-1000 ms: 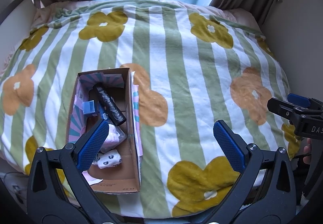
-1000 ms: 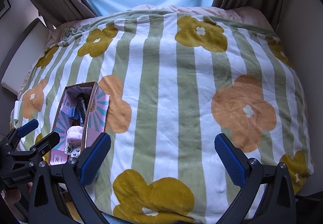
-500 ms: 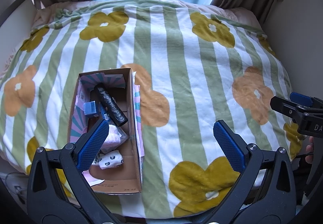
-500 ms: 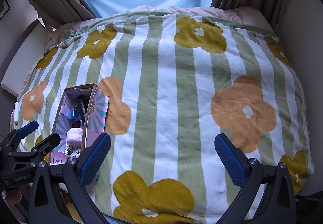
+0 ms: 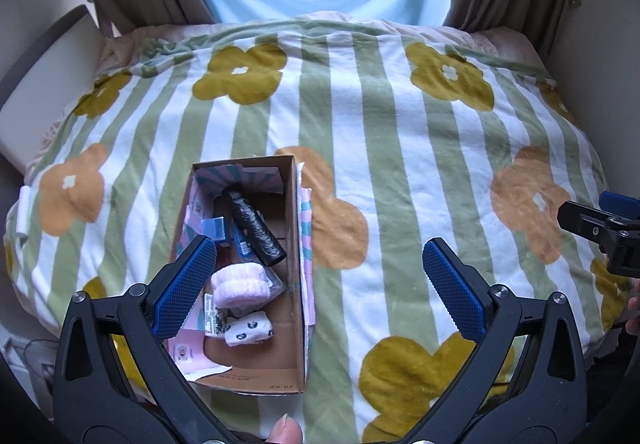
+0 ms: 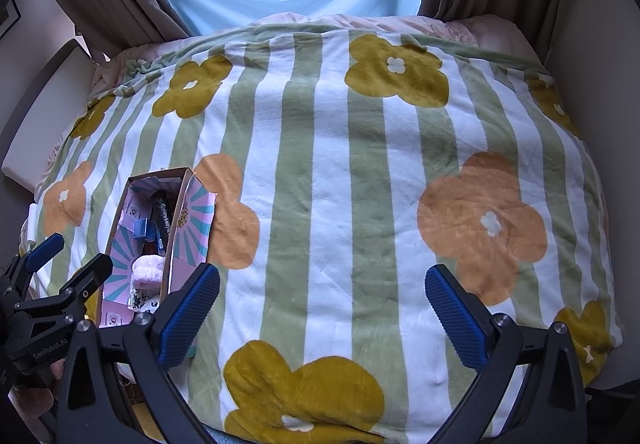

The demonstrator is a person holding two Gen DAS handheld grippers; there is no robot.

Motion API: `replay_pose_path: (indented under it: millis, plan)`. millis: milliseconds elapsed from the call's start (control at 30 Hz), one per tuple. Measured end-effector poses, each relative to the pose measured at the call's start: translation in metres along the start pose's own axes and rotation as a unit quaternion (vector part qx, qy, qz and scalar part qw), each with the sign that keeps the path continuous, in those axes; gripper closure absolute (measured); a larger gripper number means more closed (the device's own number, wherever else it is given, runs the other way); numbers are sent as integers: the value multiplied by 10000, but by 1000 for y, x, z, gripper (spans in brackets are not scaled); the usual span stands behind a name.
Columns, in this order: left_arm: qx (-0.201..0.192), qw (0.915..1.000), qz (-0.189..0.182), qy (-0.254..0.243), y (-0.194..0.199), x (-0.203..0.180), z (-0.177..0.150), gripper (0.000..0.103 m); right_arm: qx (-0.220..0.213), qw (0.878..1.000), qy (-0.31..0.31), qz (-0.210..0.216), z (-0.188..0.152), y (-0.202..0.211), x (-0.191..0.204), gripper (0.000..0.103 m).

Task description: Organize objects

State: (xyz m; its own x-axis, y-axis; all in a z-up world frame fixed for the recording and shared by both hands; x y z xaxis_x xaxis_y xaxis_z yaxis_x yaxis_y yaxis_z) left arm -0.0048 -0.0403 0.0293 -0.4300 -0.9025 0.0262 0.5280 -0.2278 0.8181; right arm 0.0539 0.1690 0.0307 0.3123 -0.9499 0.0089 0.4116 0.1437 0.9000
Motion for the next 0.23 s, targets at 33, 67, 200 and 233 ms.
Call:
replay_pose_path:
  millis: [33, 67, 200, 233]
  plan:
    - [-13, 10000, -2, 45, 0, 2, 1, 0, -3, 10000, -2, -1, 1, 0, -1, 0]
    - [-2, 9999, -77, 71, 0, 3, 0, 0, -2, 10000, 0, -4, 1, 0, -1, 0]
    - [-32, 9998, -134, 162, 2, 7, 0, 0, -5, 10000, -6, -7, 1, 1, 0, 0]
    - [2, 9998, -146, 153, 1, 7, 0, 0, -4, 10000, -7, -8, 1, 1, 0, 0]
Point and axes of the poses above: each gripper's, at about its wrist camera, not at the fingertips, and y roughly against the way its jaws point, x to its left, z to its top, the point moved 1 cm from there along -y, roughly the way its jaws point, and after that the axes turned 11 degrees about y, right-handed, at the moved point
